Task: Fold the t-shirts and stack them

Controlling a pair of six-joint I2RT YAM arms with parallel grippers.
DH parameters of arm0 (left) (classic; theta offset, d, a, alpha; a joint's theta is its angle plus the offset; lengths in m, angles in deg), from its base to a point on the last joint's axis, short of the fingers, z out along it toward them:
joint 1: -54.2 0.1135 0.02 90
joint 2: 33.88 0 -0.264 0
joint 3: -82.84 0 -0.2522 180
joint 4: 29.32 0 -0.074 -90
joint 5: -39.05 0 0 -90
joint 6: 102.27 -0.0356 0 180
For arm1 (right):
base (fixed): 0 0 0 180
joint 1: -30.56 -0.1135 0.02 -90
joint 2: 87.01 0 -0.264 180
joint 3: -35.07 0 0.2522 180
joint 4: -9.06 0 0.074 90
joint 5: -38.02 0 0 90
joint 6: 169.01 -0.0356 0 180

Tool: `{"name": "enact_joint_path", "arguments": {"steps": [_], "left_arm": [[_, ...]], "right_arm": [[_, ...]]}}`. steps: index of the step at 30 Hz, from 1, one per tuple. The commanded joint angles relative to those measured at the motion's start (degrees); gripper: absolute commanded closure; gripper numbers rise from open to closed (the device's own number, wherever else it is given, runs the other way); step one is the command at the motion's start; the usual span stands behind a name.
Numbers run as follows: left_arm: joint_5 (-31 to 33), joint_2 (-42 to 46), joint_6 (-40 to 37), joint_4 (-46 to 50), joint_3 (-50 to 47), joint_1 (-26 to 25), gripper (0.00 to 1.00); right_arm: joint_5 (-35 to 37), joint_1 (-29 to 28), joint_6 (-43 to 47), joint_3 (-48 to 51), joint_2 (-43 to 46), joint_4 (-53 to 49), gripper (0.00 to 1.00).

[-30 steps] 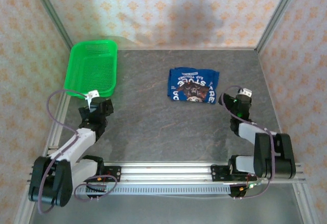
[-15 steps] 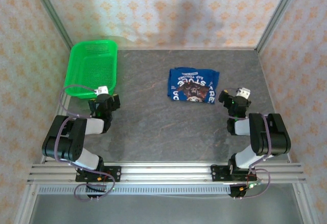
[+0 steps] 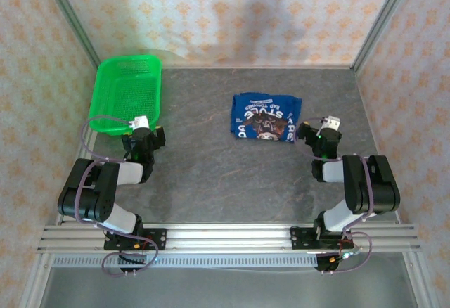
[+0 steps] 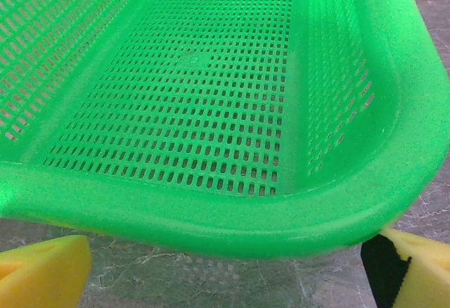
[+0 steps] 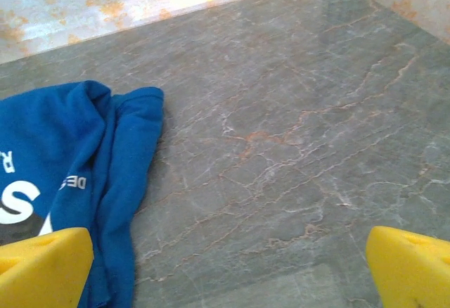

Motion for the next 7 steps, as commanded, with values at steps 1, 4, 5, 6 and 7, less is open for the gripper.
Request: {"name": "enact_joint_path", "arguments": {"steps": [1, 4, 5, 6, 7], "left_arm": [[-0.1, 0.6, -1.4, -2.2, 1.1, 0.1, 0.00], [-0.1, 0.6, -1.4, -2.2, 1.1, 0.1, 0.00], [-0.1, 0.6, -1.4, -2.2, 1.1, 0.1, 0.00], [-0.1, 0.6, -1.4, -2.2, 1.1, 0.1, 0.00], [-0.1, 0.6, -1.4, -2.2, 1.1, 0.1, 0.00]], "right_arm": [[-1.7, -0.2, 1.2, -1.4, 0.0, -1.2, 0.01], [-1.7, -0.2, 1.2, -1.5, 0.0, -1.3, 0.01], [-1.6, -0.2, 1.2, -1.1, 0.2, -0.8, 0.01], [-1.1, -0.2, 0.9, -0.7, 0.3, 0.1, 0.01], [0.0, -0.2, 0.5, -0.3, 0.2, 0.7, 0.01]]}}
